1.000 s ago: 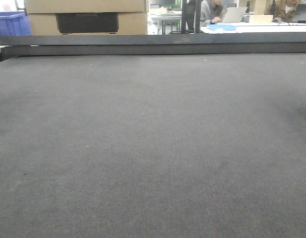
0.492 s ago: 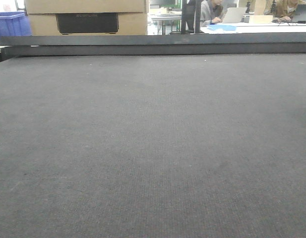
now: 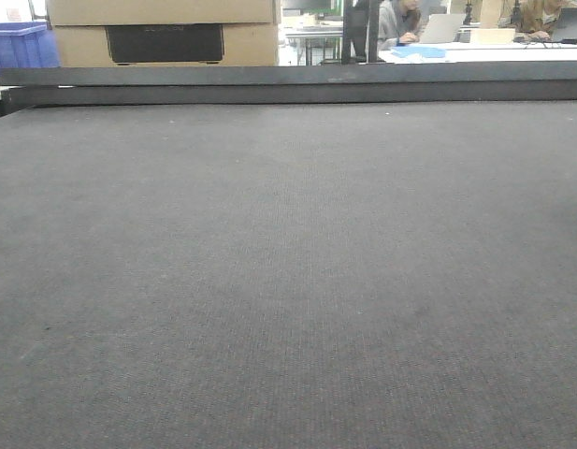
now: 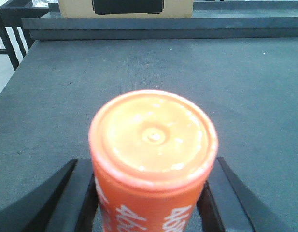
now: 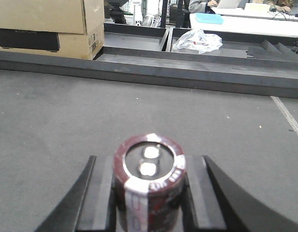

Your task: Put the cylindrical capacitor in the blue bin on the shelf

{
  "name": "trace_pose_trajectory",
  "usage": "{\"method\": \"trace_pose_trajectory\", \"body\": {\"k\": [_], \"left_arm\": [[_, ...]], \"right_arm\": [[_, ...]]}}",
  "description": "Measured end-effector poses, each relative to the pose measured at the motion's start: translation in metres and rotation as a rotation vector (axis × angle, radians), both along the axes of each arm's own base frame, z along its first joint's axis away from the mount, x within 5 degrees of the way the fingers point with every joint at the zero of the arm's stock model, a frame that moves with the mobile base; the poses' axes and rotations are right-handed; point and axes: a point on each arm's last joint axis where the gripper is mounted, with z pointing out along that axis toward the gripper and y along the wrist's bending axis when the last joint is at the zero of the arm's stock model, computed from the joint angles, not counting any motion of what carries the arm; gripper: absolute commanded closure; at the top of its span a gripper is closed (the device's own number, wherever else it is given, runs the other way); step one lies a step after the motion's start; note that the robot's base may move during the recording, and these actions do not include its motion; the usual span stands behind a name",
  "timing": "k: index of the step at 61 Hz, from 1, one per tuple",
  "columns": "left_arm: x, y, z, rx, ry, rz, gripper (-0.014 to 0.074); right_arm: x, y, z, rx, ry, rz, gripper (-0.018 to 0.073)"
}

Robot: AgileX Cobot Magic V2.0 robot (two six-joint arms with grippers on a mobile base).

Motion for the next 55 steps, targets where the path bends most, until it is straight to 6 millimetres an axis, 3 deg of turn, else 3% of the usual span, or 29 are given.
{"method": "trace_pose_trajectory", "body": {"k": [55], "left_arm": [[0.0004,0.0002,0.0010,0.004,-0.013,0.001,0.0708]], "right_arm": [[0.0000,0.0003,0.0000,0.002,0.000,0.003,0.0629]]}}
